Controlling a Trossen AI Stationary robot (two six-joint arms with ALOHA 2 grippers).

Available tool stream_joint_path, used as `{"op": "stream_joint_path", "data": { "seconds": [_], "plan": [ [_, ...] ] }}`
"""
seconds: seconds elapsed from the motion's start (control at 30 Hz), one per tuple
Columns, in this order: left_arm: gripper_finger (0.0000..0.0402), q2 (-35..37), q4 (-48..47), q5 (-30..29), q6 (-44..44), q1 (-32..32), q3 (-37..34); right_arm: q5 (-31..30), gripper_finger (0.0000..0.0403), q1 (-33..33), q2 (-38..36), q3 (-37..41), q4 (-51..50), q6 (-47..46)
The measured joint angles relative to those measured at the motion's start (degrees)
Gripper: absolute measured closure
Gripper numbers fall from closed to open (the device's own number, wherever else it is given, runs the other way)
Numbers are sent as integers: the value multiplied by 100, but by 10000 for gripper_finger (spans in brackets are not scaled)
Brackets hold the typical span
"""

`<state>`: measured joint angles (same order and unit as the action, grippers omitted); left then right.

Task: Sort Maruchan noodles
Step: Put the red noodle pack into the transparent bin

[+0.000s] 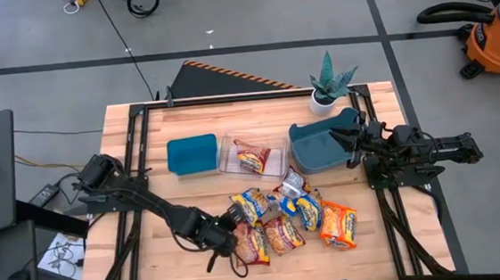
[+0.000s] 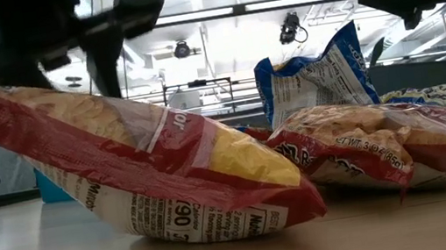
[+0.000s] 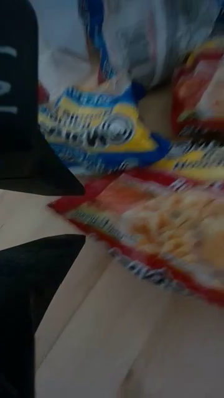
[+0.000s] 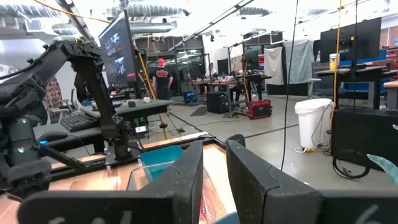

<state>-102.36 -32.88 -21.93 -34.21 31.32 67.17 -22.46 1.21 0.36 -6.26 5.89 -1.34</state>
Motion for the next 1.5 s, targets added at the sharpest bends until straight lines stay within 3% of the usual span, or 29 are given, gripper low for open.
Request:
{"op": "stream_joint_path", "data": {
  "seconds": [0.4,0.67,0.8,0.97,1.27,1.5],
  "plan": [
    [291,-3,501,132,68,-1,-316,0,325,0,0,0,2,2],
    [388,-3,463,-11,458,-1,-293,1,325,0,0,0,0,1],
    [392,161,111,29,506,-88,-112,1,325,-2,0,0,2,0],
    [397,876,-147,54,590,-272,112,2,325,0,0,0,1,-1],
    [397,2293,597,145,609,-1275,160,0,325,-1,0,0,4,1],
    [398,2265,2057,113,659,-2424,169,0,325,-2,0,0,4,2]
  ]
}}
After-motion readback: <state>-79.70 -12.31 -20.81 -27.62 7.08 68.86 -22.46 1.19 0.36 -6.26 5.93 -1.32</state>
